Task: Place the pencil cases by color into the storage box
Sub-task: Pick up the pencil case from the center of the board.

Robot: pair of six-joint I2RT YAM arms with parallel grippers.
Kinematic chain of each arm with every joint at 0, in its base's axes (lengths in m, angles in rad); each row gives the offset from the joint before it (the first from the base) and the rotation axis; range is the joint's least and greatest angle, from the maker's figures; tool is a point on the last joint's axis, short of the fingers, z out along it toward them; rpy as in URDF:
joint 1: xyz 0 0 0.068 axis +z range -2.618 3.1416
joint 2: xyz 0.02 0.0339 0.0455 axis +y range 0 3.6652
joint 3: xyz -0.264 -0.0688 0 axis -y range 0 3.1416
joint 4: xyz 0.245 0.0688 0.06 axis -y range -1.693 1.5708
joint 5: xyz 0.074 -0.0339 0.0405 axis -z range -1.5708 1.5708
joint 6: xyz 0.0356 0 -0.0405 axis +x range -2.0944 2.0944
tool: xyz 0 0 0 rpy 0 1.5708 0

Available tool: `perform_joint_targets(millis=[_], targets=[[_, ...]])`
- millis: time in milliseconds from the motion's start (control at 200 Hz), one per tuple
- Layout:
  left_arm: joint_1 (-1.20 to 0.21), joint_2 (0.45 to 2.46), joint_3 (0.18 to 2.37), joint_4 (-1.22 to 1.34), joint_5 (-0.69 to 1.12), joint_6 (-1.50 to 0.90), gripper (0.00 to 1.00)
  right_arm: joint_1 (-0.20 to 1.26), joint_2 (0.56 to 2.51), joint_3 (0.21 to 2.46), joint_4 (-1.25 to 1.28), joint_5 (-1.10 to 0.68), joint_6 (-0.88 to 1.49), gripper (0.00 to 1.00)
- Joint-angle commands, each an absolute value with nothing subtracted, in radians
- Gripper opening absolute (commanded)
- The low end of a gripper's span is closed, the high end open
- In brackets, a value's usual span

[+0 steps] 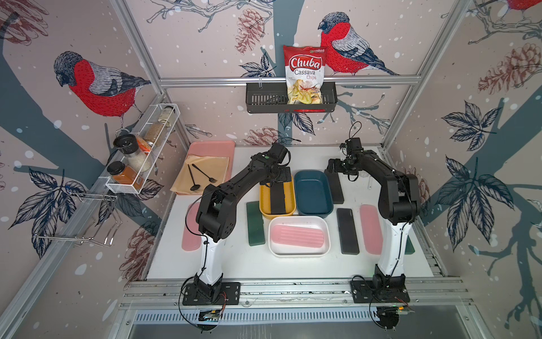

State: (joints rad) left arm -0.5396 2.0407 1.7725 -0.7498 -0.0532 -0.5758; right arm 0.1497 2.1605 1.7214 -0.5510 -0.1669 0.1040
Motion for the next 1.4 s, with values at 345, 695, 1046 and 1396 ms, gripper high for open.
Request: perform_joint_targets(millis=[345,695,1046,1396], targets=[[-0.54,2.068,1.818,-0.77,-0.041,-0.563,0.98,0.173,2.235,1.772,-0.597,-0.16,0.112,0.99],[-0.54,2.079,1.815,-0.761,-0.031,-0.563,0.98,0.197,2.261,1.77,-0.607,-0.113,0.126,0.99],[-0.54,2.082,1.809,-0.75,-0.021,-0.559,0.98,0.216,2.247,1.733,-0.643,-0.014,0.115,0.99],[-0.54,2.085,1.804,-0.735,-0.007,-0.555,0.98,0.241,2.161,1.593,-0.62,0.029,0.132,0.93]])
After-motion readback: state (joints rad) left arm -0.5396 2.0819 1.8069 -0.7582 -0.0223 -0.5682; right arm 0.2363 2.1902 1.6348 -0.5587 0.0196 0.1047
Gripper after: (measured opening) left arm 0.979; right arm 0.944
